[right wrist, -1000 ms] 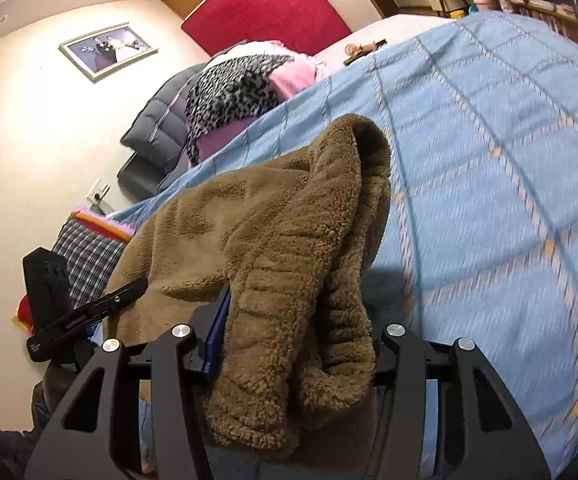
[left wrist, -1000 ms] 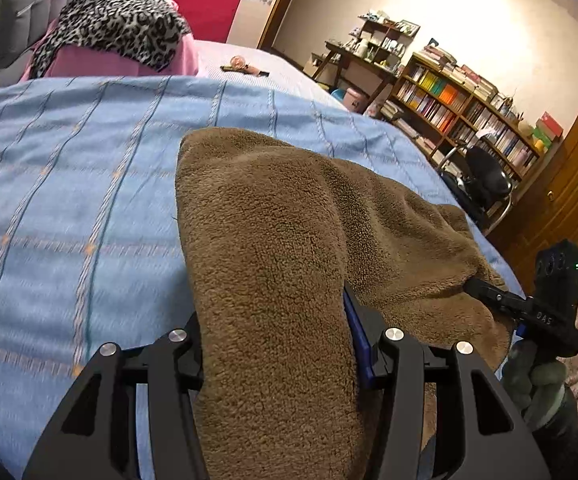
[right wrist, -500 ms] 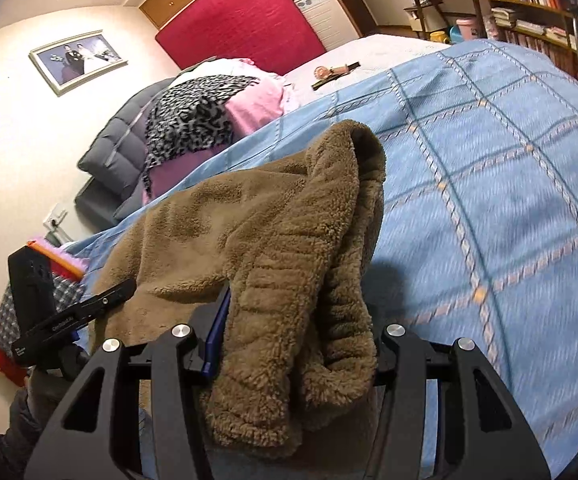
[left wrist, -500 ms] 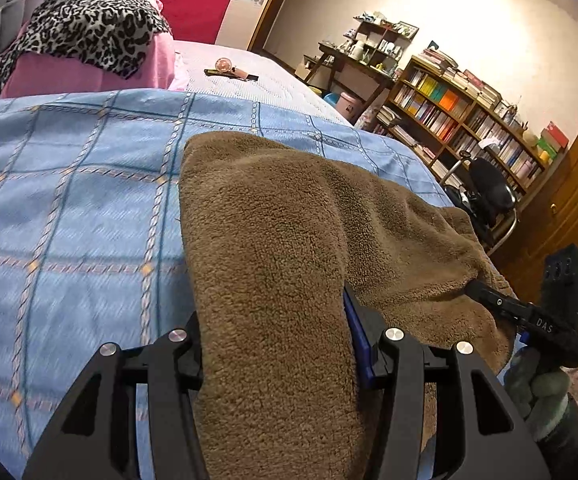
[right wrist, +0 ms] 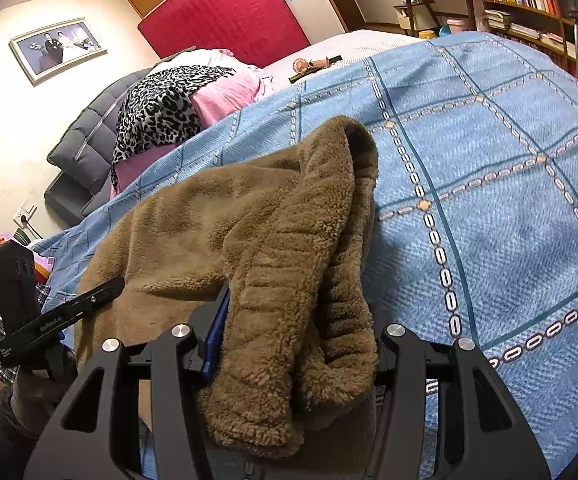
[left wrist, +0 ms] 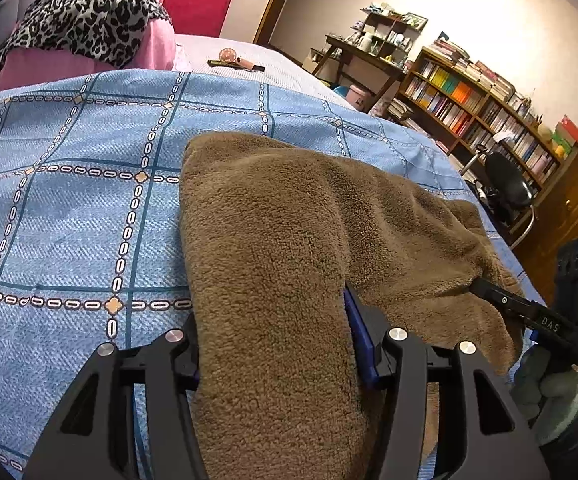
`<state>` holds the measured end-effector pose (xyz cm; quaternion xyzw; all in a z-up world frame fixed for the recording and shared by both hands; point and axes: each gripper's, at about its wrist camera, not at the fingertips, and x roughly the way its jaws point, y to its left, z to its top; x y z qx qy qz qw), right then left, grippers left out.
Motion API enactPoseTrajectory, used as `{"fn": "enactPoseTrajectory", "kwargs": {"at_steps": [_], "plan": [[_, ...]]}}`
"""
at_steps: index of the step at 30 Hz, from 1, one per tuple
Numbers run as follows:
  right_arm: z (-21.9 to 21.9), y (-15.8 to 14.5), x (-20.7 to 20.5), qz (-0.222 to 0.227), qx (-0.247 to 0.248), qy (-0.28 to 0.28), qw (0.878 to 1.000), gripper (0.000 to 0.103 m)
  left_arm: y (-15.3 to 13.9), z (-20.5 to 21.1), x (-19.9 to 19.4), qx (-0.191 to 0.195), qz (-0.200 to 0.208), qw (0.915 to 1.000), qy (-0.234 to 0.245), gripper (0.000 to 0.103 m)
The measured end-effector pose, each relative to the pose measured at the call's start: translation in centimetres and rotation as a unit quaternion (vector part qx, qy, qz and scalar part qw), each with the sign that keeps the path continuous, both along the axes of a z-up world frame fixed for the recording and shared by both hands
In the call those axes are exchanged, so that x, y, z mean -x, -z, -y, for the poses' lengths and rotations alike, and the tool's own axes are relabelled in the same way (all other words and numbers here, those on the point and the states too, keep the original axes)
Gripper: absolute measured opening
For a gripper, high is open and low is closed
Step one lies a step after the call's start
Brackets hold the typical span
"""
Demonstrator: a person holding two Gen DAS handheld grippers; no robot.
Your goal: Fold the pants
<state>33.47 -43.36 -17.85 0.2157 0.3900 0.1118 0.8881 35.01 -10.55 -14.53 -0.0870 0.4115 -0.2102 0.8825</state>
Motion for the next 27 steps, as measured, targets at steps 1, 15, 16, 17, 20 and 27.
{"fn": "enactPoseTrajectory", "kwargs": {"at_steps": [1, 15, 16, 17, 20, 27], "plan": [[0.0, 0.2, 0.0, -0.001, 0.001, 0.001, 1.0, 0.052, 0.1, 0.1, 0.1, -0.003, 0.002, 1.0, 0.001, 0.056], [-0.5, 0.5, 0.3, -0.018, 0.03, 0.036, 0.999, 0.06, 0.8, 0.8, 0.4, -0.062, 0.012, 0.998, -0.001, 0.067], [-0.7, 0.3, 0.4, -0.017, 0.035, 0.038, 0.999, 0.061, 0.8, 0.9, 0.4, -0.071, 0.013, 0.9974, -0.002, 0.068], [-0.9, 0.0, 0.5, -0.014, 0.044, 0.042, 0.998, 0.061, 0.8, 1.0, 0.4, -0.078, 0.015, 0.9968, -0.003, 0.069], [-1.5, -1.0, 0.9, -0.003, 0.074, 0.053, 0.996, 0.062, 0.6, 1.3, 0.3, -0.095, 0.016, 0.9953, -0.006, 0.071], [-3.1, -4.3, 2.6, 0.052, 0.153, 0.083, 0.983, 0.062, -0.5, 2.1, 0.8, -0.137, 0.024, 0.9901, -0.017, 0.075]]}}
